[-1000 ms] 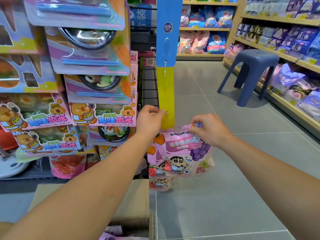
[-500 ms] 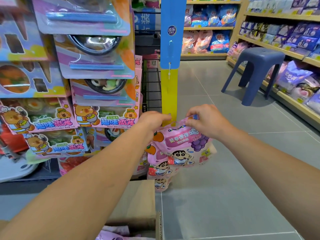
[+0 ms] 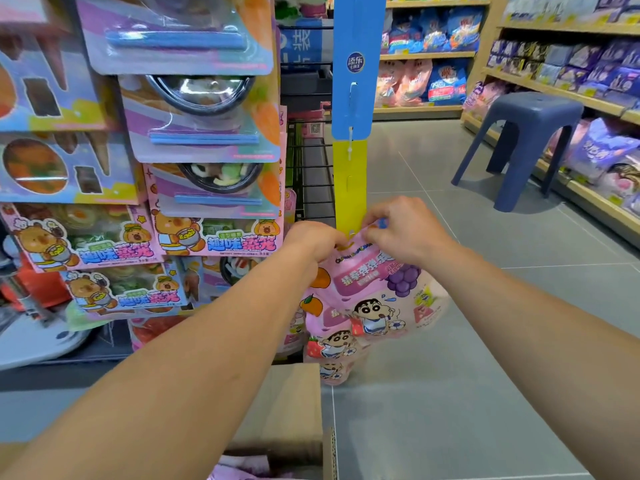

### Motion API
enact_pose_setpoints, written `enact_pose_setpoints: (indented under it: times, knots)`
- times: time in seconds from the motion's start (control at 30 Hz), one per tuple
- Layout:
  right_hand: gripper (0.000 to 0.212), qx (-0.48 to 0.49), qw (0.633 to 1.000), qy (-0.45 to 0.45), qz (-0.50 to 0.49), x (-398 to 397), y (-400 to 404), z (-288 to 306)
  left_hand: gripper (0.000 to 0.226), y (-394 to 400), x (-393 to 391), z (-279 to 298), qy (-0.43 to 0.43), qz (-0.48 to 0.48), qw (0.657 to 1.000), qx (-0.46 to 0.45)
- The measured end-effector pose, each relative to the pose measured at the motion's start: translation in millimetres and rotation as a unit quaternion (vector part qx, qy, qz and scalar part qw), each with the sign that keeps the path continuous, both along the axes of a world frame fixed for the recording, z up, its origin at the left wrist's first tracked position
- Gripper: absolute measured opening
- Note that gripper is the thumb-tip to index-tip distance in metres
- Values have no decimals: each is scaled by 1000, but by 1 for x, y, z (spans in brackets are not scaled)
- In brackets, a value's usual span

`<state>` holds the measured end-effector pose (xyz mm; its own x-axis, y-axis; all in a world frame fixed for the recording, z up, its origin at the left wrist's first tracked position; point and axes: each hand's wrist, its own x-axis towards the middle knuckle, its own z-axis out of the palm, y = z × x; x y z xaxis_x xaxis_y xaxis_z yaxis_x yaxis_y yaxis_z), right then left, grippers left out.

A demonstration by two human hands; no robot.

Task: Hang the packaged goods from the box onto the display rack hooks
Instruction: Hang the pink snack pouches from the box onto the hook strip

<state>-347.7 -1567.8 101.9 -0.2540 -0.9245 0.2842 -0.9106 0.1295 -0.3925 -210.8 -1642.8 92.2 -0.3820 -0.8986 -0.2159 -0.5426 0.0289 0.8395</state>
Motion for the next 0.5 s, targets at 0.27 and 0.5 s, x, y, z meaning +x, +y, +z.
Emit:
enact_pose_setpoints:
  times: [0.27,0.5]
  knots:
    - [26,-14,991,-129,-35,-7,3,1,18,10,10,-9,79,24,996,-28]
    - [15,-4,982,-164,-94,-6,-11,1,24,11,10,-16,52,-6,992,-113]
